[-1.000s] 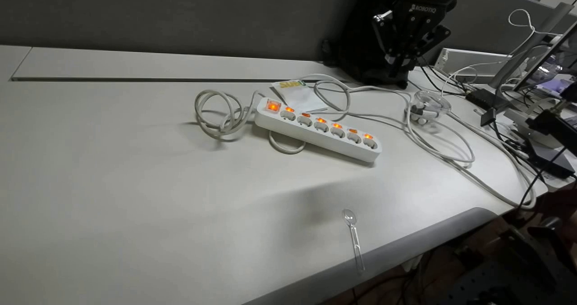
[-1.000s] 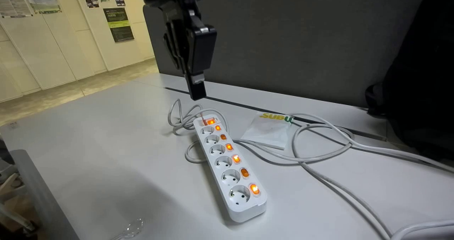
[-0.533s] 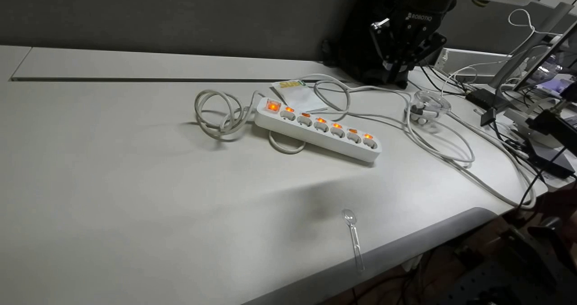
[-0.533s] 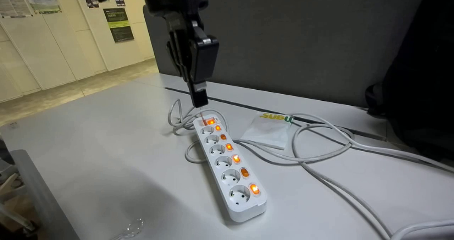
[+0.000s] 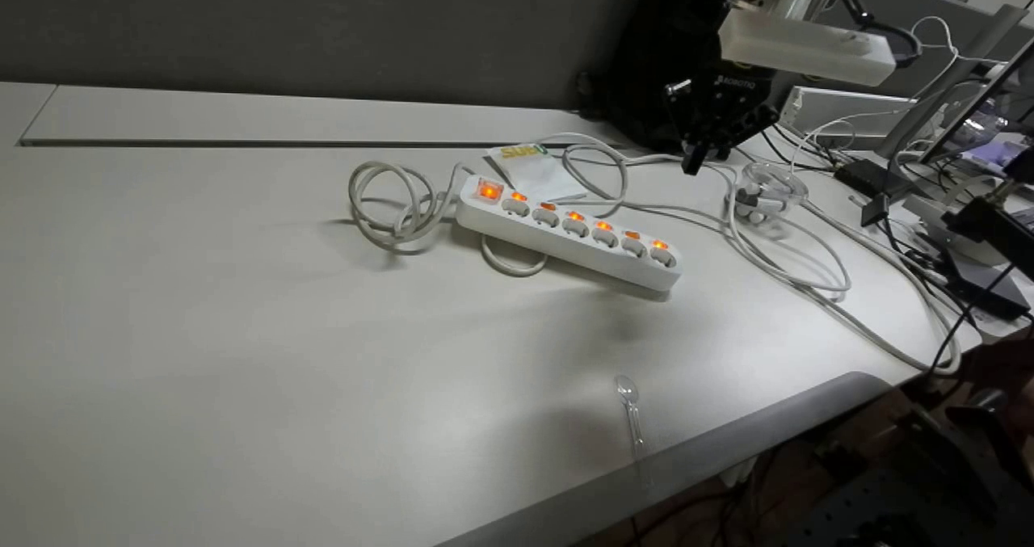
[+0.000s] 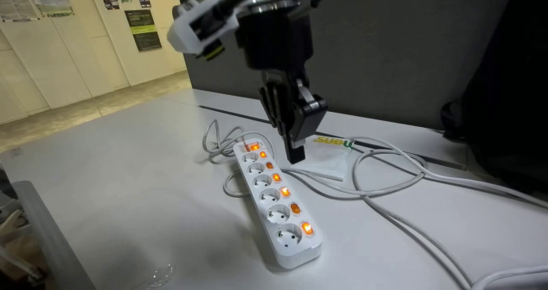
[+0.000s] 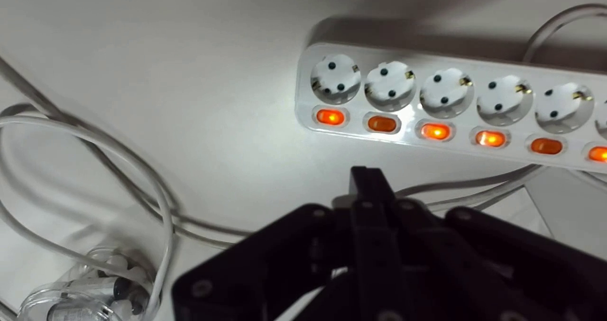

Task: Turn on the second switch from the right of the adapter

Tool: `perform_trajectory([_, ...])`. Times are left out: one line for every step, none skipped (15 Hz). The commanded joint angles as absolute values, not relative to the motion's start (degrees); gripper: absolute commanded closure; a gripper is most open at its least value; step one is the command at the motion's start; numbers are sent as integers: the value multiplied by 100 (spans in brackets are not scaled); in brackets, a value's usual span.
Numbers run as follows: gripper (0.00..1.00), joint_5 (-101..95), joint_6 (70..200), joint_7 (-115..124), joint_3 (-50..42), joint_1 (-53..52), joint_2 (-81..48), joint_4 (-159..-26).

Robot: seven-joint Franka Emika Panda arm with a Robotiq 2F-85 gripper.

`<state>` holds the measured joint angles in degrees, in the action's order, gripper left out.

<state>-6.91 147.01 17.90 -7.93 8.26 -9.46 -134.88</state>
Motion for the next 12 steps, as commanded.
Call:
perform_trajectory([100,-619,14868,2150,-988,709,-1516,-13092])
perform_trajectory([100,-607,14876,2205,-1034,674,-1619,-13054])
perform_trajectory([100,-611,14868,2277,-1078,633,-1710,-13037])
perform_trajectory([100,-621,14853,2333,-1120,592,-1791,-13023])
perform_trajectory([100,-615,14874,2377,-1152,559,-1875,-13016])
perform_trajectory([100,-605,14841,2426,-1189,524,-1954,-12995])
perform_trajectory([100,-604,14848,2481,-1227,488,-2020,-12984])
perform_trajectory([100,-603,14847,2514,-1263,453,-2075,-12981])
perform_trajectory([100,-596,14846,2542,-1291,425,-2122,-12976])
perform_trajectory([100,-597,14854,2559,-1322,395,-2166,-12980])
perform_trajectory([100,-573,14860,2569,-1338,377,-2207,-12981])
perform_trajectory([100,-525,14872,2580,-1341,366,-2243,-12981])
